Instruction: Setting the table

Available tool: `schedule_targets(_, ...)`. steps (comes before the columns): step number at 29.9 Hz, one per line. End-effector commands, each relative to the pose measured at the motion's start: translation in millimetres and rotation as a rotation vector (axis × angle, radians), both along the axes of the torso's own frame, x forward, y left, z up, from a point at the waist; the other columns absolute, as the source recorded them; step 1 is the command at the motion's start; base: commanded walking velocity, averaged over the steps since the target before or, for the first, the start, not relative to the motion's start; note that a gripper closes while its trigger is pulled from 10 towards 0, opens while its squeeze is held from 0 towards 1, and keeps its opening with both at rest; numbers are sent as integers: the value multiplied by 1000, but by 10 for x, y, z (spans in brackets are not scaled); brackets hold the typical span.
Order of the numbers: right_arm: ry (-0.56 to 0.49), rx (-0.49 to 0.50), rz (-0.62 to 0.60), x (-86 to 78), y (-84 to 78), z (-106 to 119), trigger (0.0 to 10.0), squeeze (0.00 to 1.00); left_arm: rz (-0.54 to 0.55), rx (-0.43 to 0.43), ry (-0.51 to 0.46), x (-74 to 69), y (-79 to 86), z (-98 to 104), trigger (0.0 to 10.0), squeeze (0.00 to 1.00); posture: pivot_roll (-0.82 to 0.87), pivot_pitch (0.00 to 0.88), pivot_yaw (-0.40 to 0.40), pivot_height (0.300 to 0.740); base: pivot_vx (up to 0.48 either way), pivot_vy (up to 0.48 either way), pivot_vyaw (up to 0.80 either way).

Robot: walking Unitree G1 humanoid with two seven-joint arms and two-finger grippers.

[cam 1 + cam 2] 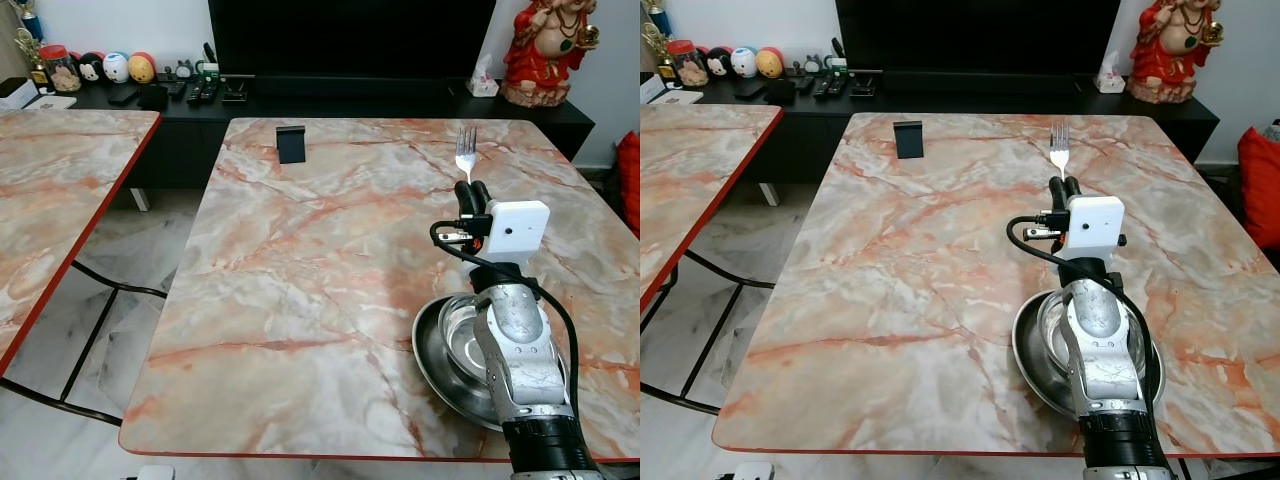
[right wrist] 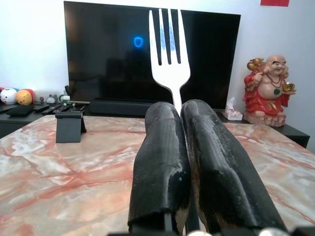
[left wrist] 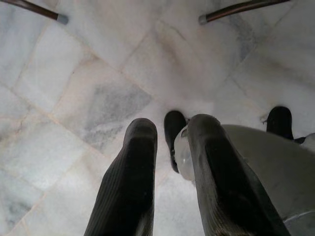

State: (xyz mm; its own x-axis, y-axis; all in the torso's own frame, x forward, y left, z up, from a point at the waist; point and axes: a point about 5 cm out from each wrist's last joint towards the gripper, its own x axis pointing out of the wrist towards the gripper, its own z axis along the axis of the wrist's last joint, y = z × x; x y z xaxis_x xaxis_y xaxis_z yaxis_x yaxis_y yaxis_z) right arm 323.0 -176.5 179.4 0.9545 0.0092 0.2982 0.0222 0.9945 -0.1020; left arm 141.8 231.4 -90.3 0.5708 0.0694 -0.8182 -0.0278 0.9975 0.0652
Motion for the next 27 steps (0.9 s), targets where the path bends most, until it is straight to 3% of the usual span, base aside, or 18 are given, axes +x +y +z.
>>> schedule_targets(1, -5, 2, 2, 15, 0, 24, 10000, 0, -3, -10, 15, 14, -64, -16, 10000, 0, -76, 0, -15, 740, -401, 0, 0)
schedule_targets(6, -1, 1, 3, 16, 3, 19, 10000, 0, -8, -17, -3, 144, -143, 12, 10000, 0, -76, 0, -14, 740, -407, 0, 0)
schedule_targets(15, 1, 3, 3, 17, 10, 11, 10000, 0, -14, -11, -8, 183, -179, 19, 10000, 0, -76, 0, -12, 740, -275, 0, 0)
schedule_targets(19, 2, 3, 4, 16, 12, 6, 10000, 0, -13, -8, 5, 67, -150, -16, 10000, 0, -77, 0, -10, 740, 0, 0, 0)
schedule_targets(21, 4, 3, 1, 17, 7, 1, 10000, 0, -2, 0, 16, -43, -36, -26, 10000, 0, -76, 0, -9, 740, 0, 0, 0)
schedule_targets(27, 5, 4, 0, 20, 9, -2, 10000, 0, 13, 11, 25, -135, 112, -16, 10000, 0, -74, 0, -8, 740, 0, 0, 0)
